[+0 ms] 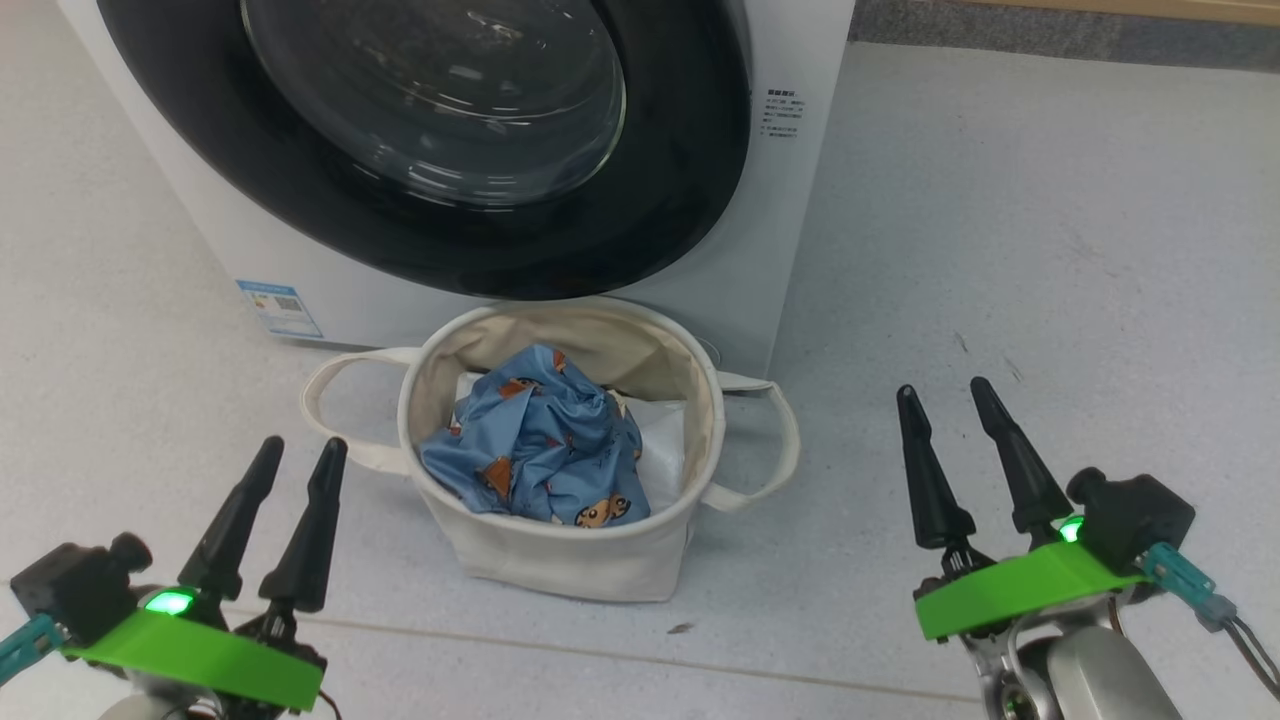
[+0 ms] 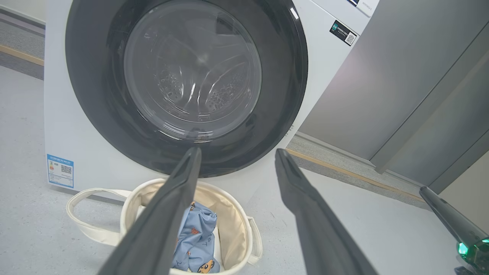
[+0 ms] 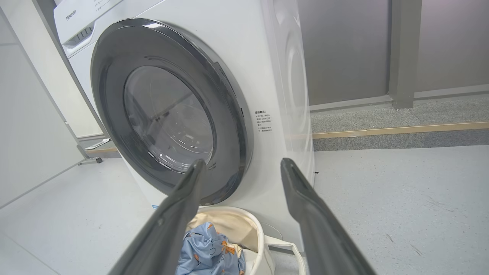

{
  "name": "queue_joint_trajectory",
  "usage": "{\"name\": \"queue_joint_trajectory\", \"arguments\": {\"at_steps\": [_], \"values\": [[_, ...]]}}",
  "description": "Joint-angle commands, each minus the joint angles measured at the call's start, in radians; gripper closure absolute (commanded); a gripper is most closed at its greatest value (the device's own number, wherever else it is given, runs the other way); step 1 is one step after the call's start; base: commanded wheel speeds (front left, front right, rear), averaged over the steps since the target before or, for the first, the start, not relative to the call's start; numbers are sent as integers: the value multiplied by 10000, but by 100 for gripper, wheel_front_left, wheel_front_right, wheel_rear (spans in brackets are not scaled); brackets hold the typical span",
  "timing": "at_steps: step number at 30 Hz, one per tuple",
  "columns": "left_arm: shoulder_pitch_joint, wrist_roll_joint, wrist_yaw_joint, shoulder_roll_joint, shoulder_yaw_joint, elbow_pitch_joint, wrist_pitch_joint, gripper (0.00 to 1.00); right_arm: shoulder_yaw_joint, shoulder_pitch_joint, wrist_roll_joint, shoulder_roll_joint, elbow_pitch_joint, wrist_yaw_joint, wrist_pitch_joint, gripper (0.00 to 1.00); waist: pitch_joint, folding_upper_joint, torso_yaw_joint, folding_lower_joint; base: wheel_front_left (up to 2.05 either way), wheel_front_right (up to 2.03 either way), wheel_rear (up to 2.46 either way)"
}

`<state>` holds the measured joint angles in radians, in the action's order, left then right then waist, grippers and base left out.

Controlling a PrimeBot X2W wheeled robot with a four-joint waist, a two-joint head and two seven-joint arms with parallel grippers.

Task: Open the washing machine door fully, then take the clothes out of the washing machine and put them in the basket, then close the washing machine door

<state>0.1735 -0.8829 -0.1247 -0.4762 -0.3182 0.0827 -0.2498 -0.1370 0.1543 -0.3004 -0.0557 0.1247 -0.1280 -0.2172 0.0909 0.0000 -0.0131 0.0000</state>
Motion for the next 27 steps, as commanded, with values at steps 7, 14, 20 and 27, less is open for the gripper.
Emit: {"name": "queue_joint_trajectory", "arguments": {"at_steps": [7, 14, 20, 27], "values": [[647, -38, -59, -421, 260, -264, -120, 0, -51, 346, 158, 55, -340, -27, 56, 0, 17, 0, 114, 0, 0, 0, 0], [646, -90, -59, -466, 249, -253, -120, 0, -22, 298, 128, 55, -287, -27, 68, 0, 12, 0, 147, 0, 0, 0, 0], [652, -108, -59, -470, 246, -254, -120, 0, -14, 323, 96, 55, -211, -27, 48, 0, 6, 0, 138, 0, 0, 0, 0], [679, -136, -59, -499, 239, -205, -120, 0, 10, 354, 80, 55, -148, -27, 37, 0, 15, 0, 132, 0, 0, 0, 0]]}}
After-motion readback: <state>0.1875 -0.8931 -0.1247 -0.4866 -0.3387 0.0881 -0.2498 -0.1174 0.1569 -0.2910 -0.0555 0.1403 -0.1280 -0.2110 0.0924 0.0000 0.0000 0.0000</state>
